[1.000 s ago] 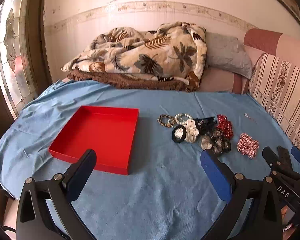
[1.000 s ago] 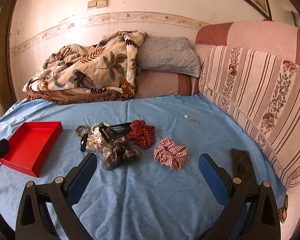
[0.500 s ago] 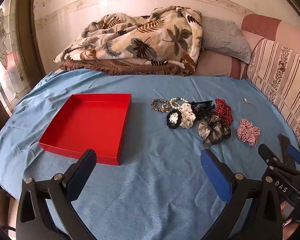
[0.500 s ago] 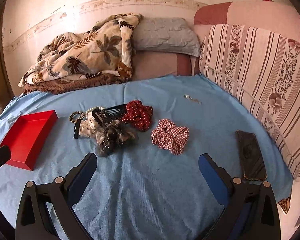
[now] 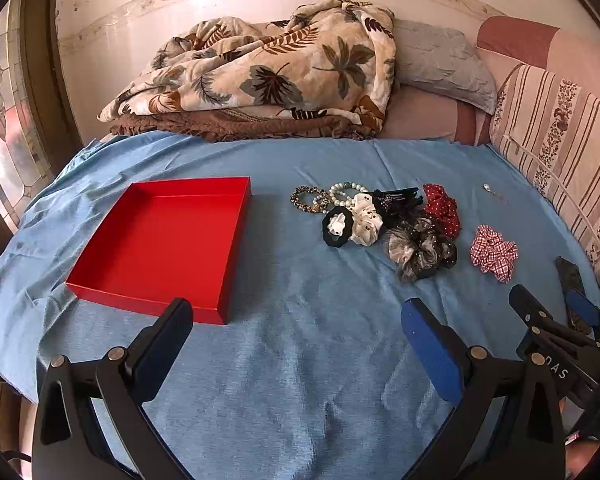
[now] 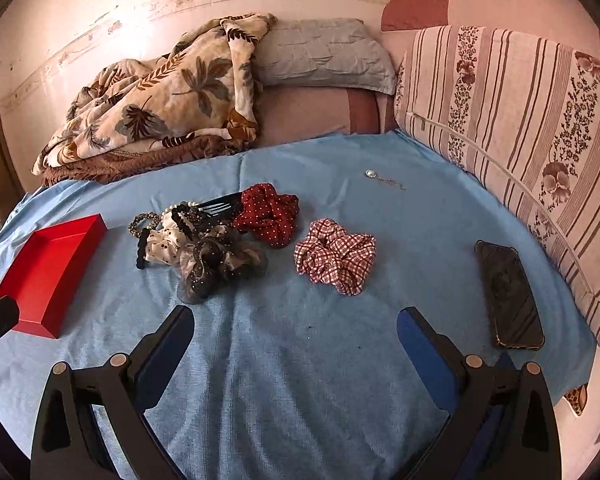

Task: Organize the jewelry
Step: 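Move both tools toward the scrunchie pile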

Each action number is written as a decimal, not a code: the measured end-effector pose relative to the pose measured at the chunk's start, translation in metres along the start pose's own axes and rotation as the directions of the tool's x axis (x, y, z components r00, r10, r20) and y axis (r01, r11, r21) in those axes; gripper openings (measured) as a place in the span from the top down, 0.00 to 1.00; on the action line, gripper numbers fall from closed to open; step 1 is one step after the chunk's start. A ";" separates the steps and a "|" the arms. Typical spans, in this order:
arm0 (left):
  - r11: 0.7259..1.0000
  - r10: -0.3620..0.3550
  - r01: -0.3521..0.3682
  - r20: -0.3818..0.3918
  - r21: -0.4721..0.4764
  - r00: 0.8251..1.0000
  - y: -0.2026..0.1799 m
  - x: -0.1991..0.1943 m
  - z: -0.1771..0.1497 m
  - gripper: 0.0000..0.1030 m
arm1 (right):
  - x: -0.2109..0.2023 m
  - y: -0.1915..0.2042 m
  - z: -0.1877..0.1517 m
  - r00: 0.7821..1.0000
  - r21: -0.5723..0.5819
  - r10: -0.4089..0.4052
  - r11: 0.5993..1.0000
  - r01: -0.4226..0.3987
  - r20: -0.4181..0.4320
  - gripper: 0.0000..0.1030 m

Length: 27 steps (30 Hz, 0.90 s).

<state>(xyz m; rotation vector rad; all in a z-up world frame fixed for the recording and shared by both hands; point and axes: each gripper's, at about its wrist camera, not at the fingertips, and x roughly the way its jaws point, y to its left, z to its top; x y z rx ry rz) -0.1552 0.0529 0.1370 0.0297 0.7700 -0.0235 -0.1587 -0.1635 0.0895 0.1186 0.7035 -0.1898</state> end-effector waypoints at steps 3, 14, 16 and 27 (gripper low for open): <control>1.000 -0.004 0.004 -0.008 0.001 1.000 -0.001 0.002 -0.001 0.00 | 0.002 0.000 -0.001 1.000 -0.001 0.002 1.000 -0.002 -0.004 0.00; 1.000 0.002 -0.002 -0.030 0.022 1.000 -0.006 0.014 -0.001 0.00 | 0.014 -0.009 -0.003 1.000 0.008 0.006 1.000 -0.005 -0.017 0.00; 1.000 0.001 -0.001 -0.032 0.025 0.999 -0.007 0.017 0.001 0.00 | 0.017 -0.015 -0.002 1.000 0.016 0.000 1.000 0.000 -0.021 0.00; 0.989 -0.124 0.130 -0.085 0.068 0.989 -0.039 0.047 0.021 0.19 | 0.042 -0.042 0.006 0.999 0.036 -0.007 0.999 0.008 -0.042 0.00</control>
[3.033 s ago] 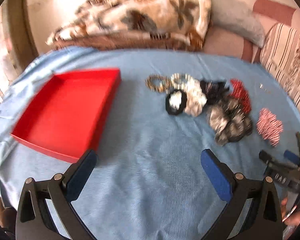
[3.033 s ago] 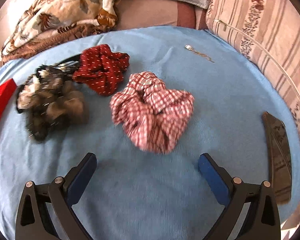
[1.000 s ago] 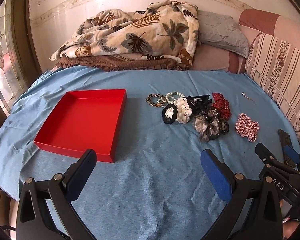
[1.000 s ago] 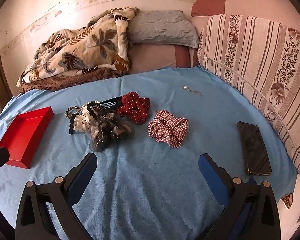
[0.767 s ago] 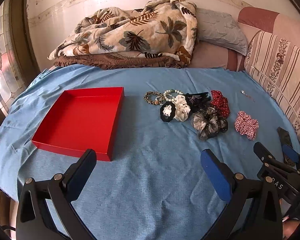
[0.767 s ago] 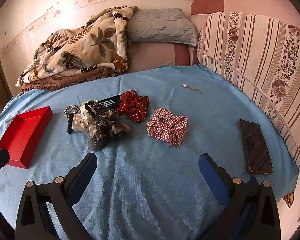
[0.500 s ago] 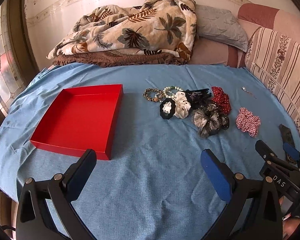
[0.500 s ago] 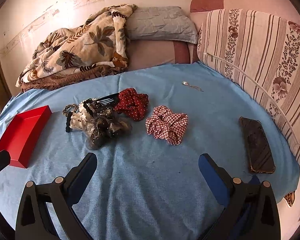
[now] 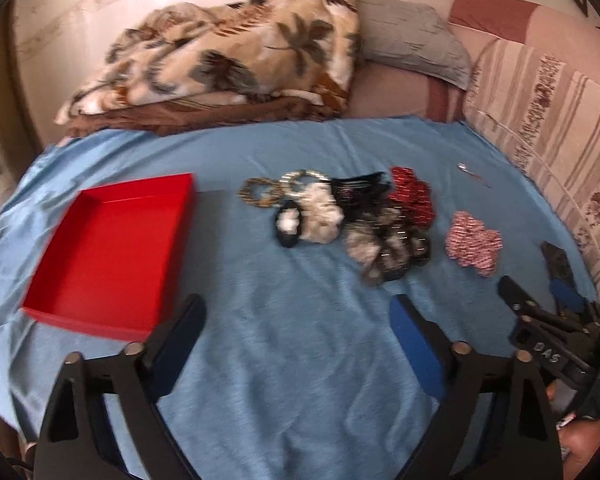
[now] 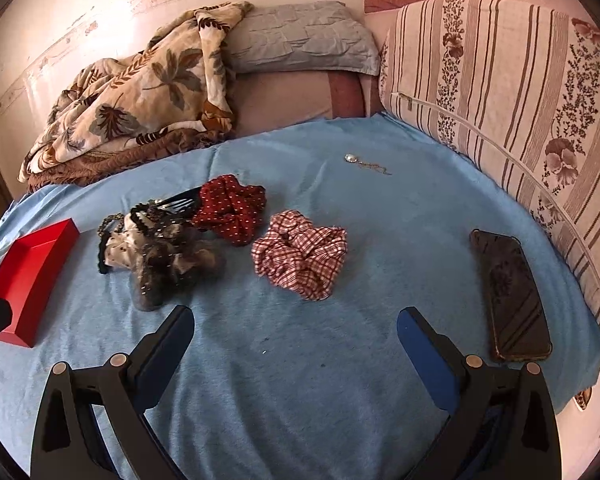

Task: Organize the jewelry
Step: 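Move both tools toward the scrunchie pile, then grasp the grey sheer polka-dot scrunchie with the left tool while the right tool grasps the red-white plaid scrunchie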

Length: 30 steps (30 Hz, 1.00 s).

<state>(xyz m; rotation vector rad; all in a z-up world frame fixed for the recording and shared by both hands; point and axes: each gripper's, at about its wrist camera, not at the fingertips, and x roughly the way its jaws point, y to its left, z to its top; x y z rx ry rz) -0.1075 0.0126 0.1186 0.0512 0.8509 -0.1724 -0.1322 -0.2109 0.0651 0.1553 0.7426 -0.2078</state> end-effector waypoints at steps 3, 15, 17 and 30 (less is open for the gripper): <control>0.999 -0.032 0.032 -0.025 0.024 0.999 -0.016 0.018 0.010 0.26 | 0.012 -0.009 0.008 1.000 0.012 0.009 1.000 -0.008 -0.009 0.01; 0.994 -0.079 0.087 -0.112 0.071 0.991 -0.060 0.108 0.037 0.26 | 0.079 -0.043 0.036 0.992 0.138 0.066 0.989 -0.051 -0.110 0.09; 0.992 -0.088 0.098 -0.127 0.079 0.988 -0.065 0.119 0.038 0.26 | 0.086 -0.043 0.037 0.990 0.138 0.070 0.989 -0.053 -0.119 0.10; 0.982 -0.154 0.173 -0.224 0.071 0.962 -0.078 0.149 0.034 0.83 | 0.108 -0.036 0.039 0.985 0.138 0.087 0.988 -0.067 -0.150 0.41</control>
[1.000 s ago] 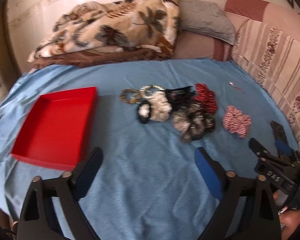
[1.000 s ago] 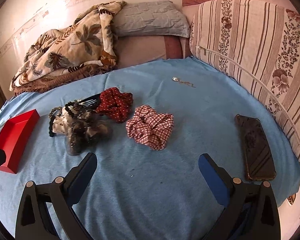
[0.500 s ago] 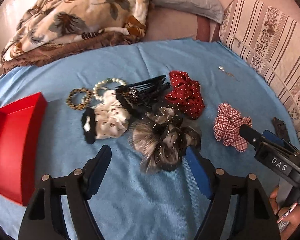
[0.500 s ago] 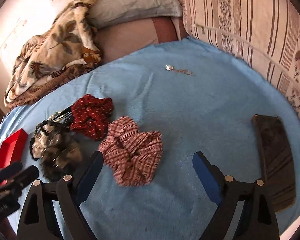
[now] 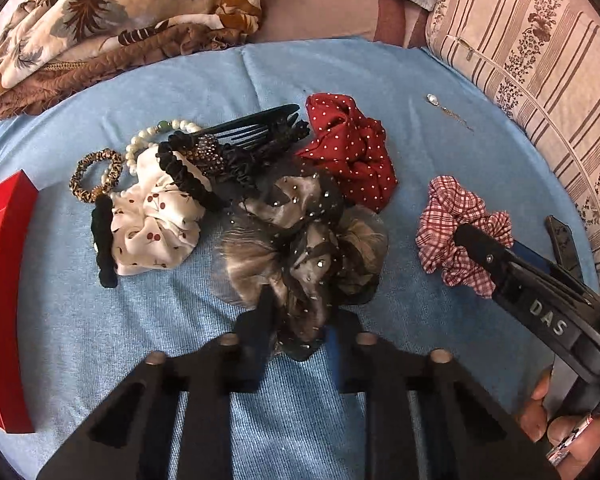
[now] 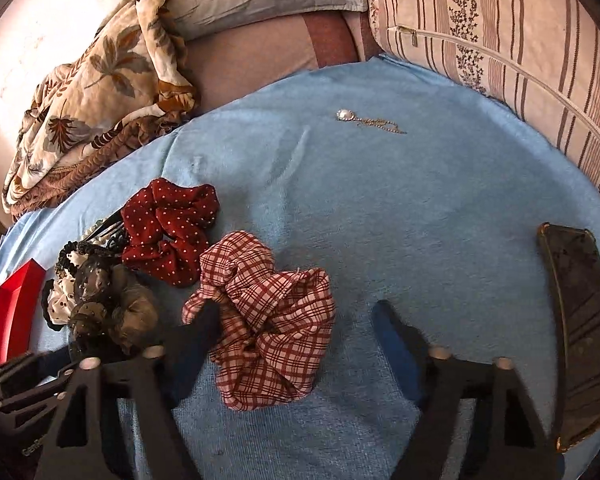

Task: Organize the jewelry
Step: 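Grasp the grey sheer polka-dot scrunchie with the left tool while the right tool grasps the red-white plaid scrunchie, then carry both scrunchies into the red tray and open both tools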

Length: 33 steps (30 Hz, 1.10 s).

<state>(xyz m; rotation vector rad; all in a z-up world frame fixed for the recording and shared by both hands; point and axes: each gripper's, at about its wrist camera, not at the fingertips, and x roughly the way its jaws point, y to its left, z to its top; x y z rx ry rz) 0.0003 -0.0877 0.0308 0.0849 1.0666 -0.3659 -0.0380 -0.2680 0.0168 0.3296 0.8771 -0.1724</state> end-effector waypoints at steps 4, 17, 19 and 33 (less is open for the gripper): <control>1.000 -0.020 0.020 0.008 -0.022 1.000 0.004 -0.012 -0.003 0.87 | -0.005 0.005 -0.002 0.999 -0.019 0.037 0.999 -0.037 -0.004 0.77; 0.995 -0.074 0.083 0.143 -0.057 0.987 0.032 -0.110 -0.037 0.88 | -0.067 0.046 -0.015 0.995 -0.130 0.089 0.988 -0.082 0.047 0.86; 0.996 -0.047 0.059 0.169 -0.068 0.984 0.048 -0.127 -0.044 0.88 | -0.078 0.059 -0.015 0.993 -0.154 0.112 0.983 -0.103 0.049 0.86; 0.933 0.270 -0.216 0.166 -0.287 0.948 0.231 -0.181 -0.067 0.87 | -0.092 0.209 -0.020 0.936 -0.304 0.342 0.886 -0.351 -0.084 0.86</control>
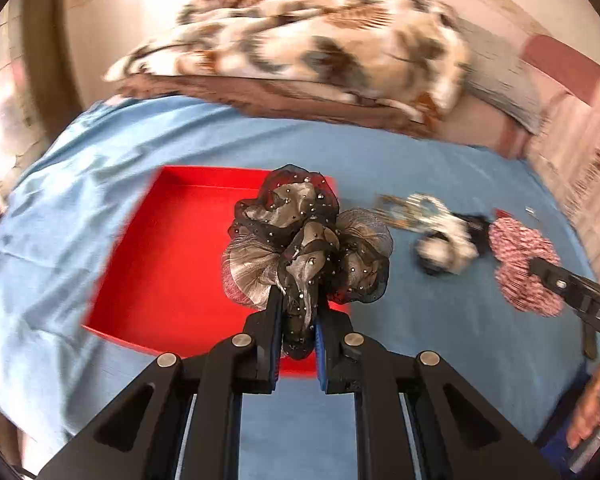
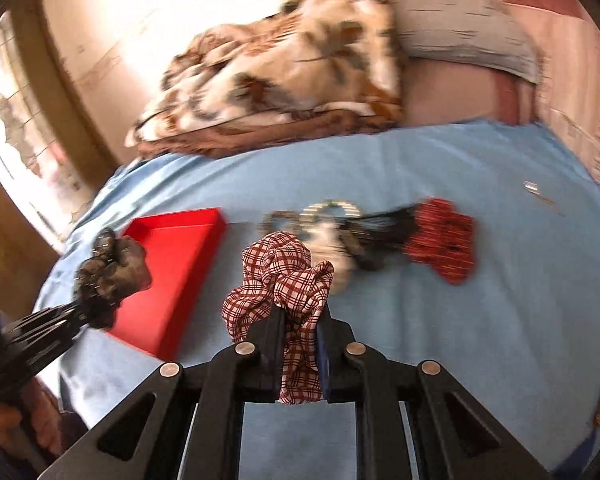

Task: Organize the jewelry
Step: 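Carry both scrunchies into the red tray and open both tools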

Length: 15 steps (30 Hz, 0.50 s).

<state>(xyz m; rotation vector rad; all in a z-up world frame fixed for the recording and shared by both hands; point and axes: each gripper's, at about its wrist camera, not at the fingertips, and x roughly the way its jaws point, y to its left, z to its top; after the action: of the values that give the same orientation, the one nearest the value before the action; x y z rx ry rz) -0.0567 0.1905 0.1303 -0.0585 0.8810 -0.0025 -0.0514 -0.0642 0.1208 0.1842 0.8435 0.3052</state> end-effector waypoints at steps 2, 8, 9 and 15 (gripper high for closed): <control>0.999 0.037 -0.037 -0.006 -0.005 0.999 0.019 0.009 0.009 0.87 | 0.016 0.026 0.012 0.999 -0.031 0.036 0.999 -0.036 -0.014 0.86; 0.993 0.112 -0.114 -0.060 -0.031 0.992 0.073 0.052 0.034 0.87 | 0.073 0.089 0.042 0.995 -0.118 0.075 0.990 -0.083 -0.068 0.86; 0.991 0.125 -0.127 -0.069 -0.031 0.990 0.081 0.061 0.039 0.87 | 0.088 0.101 0.047 0.993 -0.134 0.077 0.987 -0.088 -0.085 0.86; 0.986 0.133 -0.146 -0.146 -0.083 0.980 0.116 0.110 0.058 0.87 | 0.154 0.132 0.061 0.984 -0.162 0.075 0.982 -0.102 -0.162 0.86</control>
<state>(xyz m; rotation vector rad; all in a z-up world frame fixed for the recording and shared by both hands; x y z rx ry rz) 0.0554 0.3065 0.0757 -0.0846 1.0238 0.1677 0.0658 0.1089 0.0890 0.0390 0.9601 0.4779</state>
